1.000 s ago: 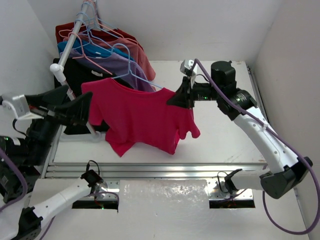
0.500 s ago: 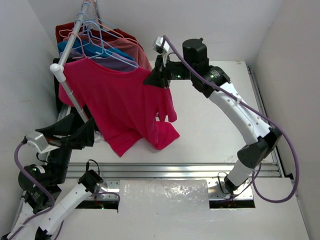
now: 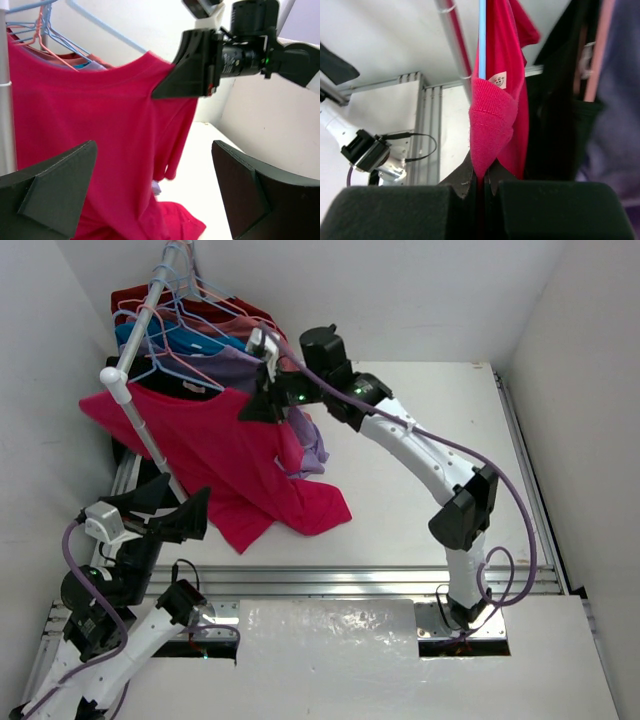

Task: Place the t-shirt on the hanger
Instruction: Place the hanger at the clothesline, then reset both arms

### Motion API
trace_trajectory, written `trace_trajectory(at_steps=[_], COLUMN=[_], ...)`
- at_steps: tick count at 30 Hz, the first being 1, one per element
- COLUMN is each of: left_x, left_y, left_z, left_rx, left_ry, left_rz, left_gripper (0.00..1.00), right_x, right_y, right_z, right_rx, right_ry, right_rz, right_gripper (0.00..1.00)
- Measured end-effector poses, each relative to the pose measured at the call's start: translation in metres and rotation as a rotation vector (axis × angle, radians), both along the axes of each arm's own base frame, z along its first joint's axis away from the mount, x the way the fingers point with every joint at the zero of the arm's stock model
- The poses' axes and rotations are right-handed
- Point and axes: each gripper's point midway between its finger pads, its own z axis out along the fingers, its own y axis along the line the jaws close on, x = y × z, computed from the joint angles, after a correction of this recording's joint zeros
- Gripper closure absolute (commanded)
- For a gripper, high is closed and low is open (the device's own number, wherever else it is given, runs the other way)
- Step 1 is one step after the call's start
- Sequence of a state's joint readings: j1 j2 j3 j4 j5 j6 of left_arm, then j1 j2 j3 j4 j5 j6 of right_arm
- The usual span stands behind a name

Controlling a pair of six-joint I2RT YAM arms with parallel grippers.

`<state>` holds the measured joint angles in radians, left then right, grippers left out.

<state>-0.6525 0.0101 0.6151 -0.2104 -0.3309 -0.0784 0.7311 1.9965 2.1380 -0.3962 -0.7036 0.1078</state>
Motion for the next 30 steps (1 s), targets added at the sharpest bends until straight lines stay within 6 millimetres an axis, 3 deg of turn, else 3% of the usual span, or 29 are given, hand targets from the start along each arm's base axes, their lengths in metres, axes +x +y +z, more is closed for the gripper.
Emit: trace_trajectory(at_steps=[6, 12, 15, 23, 24, 26, 27, 28, 30], left_x=[0.002, 0.002, 0.002, 0.003, 0.003, 0.003, 0.003, 0.003, 0.005], left_y=[-0.003, -0.003, -0.003, -0.002, -0.002, -0.002, -0.001, 0.0, 0.003], left_z=[-0.006, -0.008, -0.009, -0.009, -0.009, -0.009, -0.009, -0.009, -0.011], left_rx=[0.01, 0.013, 0.013, 0.013, 0.012, 0.012, 0.011, 0.009, 0.001], left_ry=[0.017, 0.023, 0.024, 0.025, 0.025, 0.026, 0.027, 0.029, 0.039], left_rz=[-0.01, -0.008, -0.005, -0.002, -0.001, 0.0, 0.004, 0.009, 0.03], left_gripper=[0.04, 0.04, 0.04, 0.03, 0.03, 0.03, 0.02, 0.02, 0.01], right_x=[-0.019, -0.018, -0.018, -0.013, -0.011, -0.009, -0.01, -0.01, -0.009], right_y=[0.024, 0.031, 0.035, 0.04, 0.041, 0.042, 0.042, 0.042, 0.041], right_z=[-0.046, -0.085, -0.092, -0.086, -0.085, -0.083, -0.083, -0.082, -0.084], right_rx=[-0.016, 0.001, 0.028, 0.052, 0.053, 0.056, 0.058, 0.061, 0.062], right_ry=[0.035, 0.061, 0.044, 0.023, 0.021, 0.018, 0.018, 0.019, 0.003], right_rz=[0.057, 0.05, 0.048, 0.022, 0.017, 0.014, 0.015, 0.015, 0.015], right_gripper=[1.0, 1.0, 1.0, 1.0, 0.93, 0.67, 0.29, 0.13, 0.01])
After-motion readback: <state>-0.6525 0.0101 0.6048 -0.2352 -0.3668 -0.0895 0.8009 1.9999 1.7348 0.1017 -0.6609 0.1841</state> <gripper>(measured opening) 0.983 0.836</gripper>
